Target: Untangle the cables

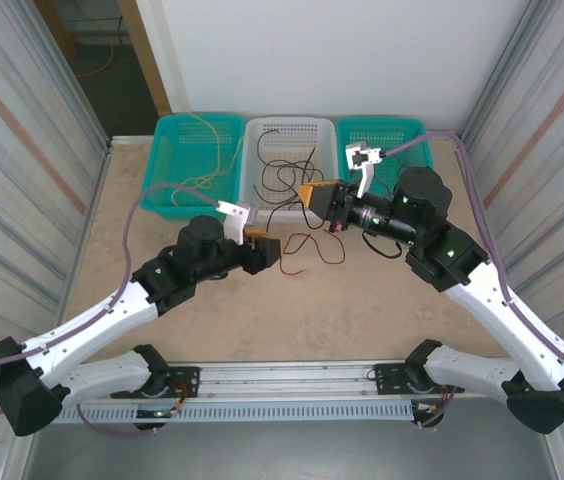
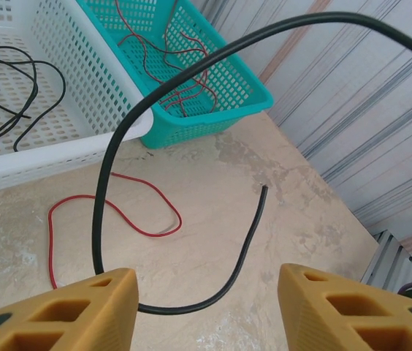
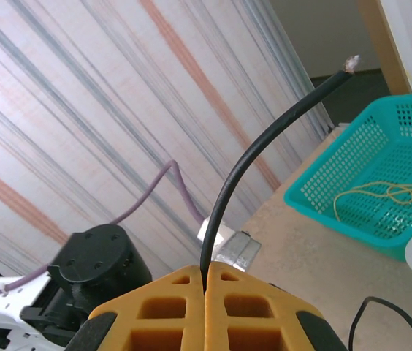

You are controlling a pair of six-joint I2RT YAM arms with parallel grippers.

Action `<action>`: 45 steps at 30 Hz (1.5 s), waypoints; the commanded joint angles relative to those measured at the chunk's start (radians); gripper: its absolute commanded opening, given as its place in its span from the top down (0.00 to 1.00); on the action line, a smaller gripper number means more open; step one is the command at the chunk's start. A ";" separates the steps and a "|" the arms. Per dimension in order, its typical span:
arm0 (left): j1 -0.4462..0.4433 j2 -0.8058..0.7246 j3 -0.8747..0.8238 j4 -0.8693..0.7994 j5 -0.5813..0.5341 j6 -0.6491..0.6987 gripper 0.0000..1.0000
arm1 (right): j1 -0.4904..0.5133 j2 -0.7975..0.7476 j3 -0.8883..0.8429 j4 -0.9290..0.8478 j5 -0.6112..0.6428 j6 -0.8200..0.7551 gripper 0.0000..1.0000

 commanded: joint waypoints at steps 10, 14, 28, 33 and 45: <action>0.158 -0.062 -0.051 0.063 0.116 -0.120 0.51 | -0.004 -0.033 0.027 0.069 -0.065 0.016 1.00; 0.160 -0.041 -0.054 0.079 0.144 -0.129 0.51 | -0.004 -0.031 0.025 0.081 -0.078 0.021 1.00; 0.160 -0.006 -0.082 0.151 0.185 -0.143 0.52 | -0.005 -0.028 -0.008 0.124 -0.101 0.034 1.00; 0.160 0.013 -0.090 0.163 0.178 -0.142 0.58 | -0.006 -0.023 -0.018 0.140 -0.118 0.042 1.00; 0.168 -0.025 -0.091 0.188 0.149 -0.150 1.00 | -0.006 -0.035 -0.056 0.071 -0.099 0.003 1.00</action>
